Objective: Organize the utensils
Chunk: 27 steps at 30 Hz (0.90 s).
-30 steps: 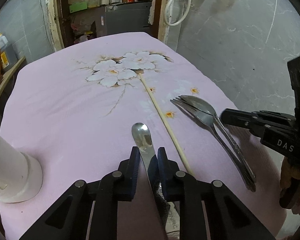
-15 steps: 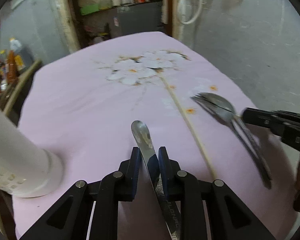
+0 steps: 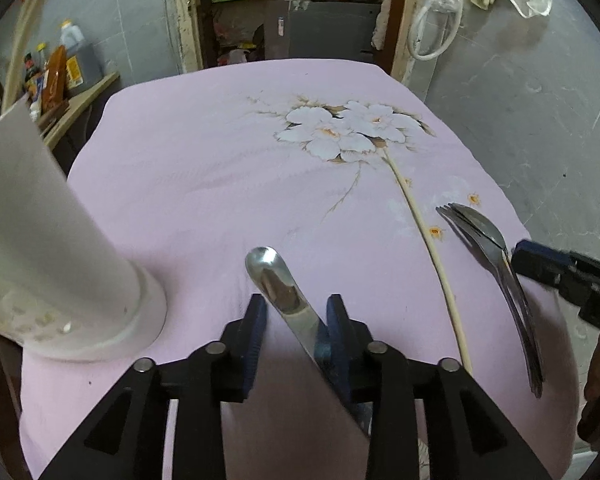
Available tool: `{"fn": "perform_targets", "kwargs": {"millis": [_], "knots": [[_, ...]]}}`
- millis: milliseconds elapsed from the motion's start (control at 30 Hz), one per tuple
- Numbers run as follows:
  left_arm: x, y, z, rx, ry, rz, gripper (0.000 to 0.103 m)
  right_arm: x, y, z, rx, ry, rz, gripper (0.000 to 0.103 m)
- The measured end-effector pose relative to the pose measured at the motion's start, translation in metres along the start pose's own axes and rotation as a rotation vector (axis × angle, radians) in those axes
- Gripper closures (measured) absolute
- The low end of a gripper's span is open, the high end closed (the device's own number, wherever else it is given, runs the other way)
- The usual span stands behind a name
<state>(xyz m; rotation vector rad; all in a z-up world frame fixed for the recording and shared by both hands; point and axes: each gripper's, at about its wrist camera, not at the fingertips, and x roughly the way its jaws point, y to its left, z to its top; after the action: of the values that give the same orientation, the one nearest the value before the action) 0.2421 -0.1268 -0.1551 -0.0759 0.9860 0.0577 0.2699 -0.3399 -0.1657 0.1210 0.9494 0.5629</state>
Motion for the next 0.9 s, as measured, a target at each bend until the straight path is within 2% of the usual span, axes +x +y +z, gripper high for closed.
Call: {"fn": "perform_targets", "kwargs": {"millis": [167,233,267,300,433,567,767,900], "knots": [[0.004,0.003,0.001,-0.034,0.004,-0.012,0.071,0.003,0.003,0.004,-0.01,0.001,-0.016,0.079],[0.006,-0.001,0.002,-0.03,-0.002,-0.003,0.072,0.002,0.004,0.005,-0.01,-0.009,-0.009,0.086],[0.007,-0.002,0.002,-0.027,-0.006,-0.004,0.077,0.001,0.005,0.004,-0.004,-0.016,-0.003,0.094],[0.008,-0.004,0.003,-0.02,-0.01,-0.014,0.079,-0.001,0.005,0.004,0.007,-0.026,-0.004,0.097],[0.011,-0.014,0.011,0.03,-0.019,-0.06,0.087,-0.005,-0.001,0.002,0.053,-0.058,-0.045,0.097],[0.016,-0.024,0.024,0.081,-0.048,-0.064,0.088,-0.006,-0.011,0.006,0.111,-0.098,-0.091,0.097],[0.021,-0.013,0.037,0.009,-0.082,-0.035,0.088,0.003,-0.011,0.015,0.127,-0.112,-0.106,0.097],[0.022,-0.01,0.037,-0.002,-0.074,-0.035,0.088,0.008,-0.01,0.017,0.119,-0.076,-0.105,0.097]]}}
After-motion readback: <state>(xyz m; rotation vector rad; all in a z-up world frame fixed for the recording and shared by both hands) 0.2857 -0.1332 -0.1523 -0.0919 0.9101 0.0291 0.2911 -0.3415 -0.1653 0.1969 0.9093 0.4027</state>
